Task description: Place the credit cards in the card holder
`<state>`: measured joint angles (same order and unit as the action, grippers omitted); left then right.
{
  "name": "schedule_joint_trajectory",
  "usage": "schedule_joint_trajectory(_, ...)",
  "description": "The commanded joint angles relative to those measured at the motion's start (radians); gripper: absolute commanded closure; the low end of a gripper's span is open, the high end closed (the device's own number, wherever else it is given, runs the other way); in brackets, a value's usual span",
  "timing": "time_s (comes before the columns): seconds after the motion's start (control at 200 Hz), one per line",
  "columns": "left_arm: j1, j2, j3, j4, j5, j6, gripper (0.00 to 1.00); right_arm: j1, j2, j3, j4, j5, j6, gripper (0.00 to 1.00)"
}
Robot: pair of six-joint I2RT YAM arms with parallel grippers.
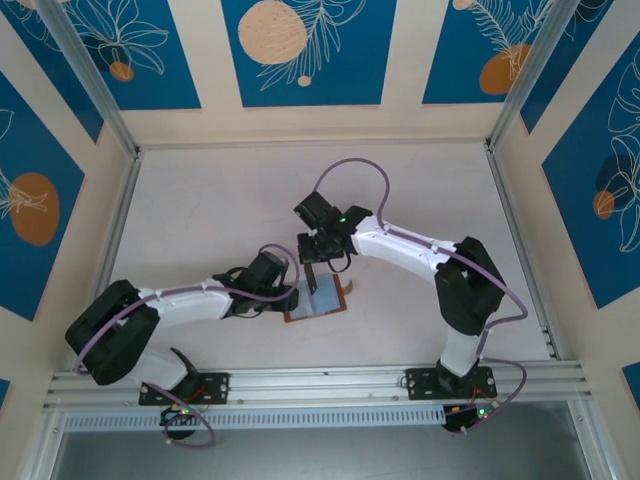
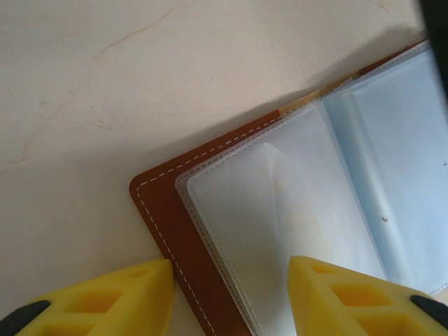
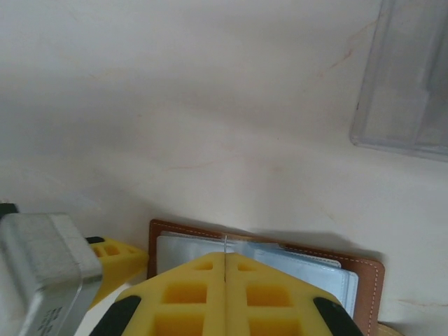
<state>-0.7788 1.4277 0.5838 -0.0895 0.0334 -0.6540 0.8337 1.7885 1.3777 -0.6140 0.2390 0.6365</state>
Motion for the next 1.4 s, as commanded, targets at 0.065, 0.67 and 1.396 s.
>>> schedule_joint_trajectory(0.065,0.006,0.001,-0.03,-0.001,0.051,0.007,0.53,0.035,0.035,-0.015,-0.024,0.086,0.029,1.0)
schedule_joint_trajectory(0.67,0.006,-0.001,-0.03,-0.007,0.049,0.004,0.53,0.055,0.086,-0.036,-0.012,0.126,0.062,1.0)
schedule_joint_trajectory(1.396,0.005,0.012,-0.038,0.015,0.057,0.005,0.53,0.071,0.086,-0.045,-0.036,0.071,0.094,0.76)
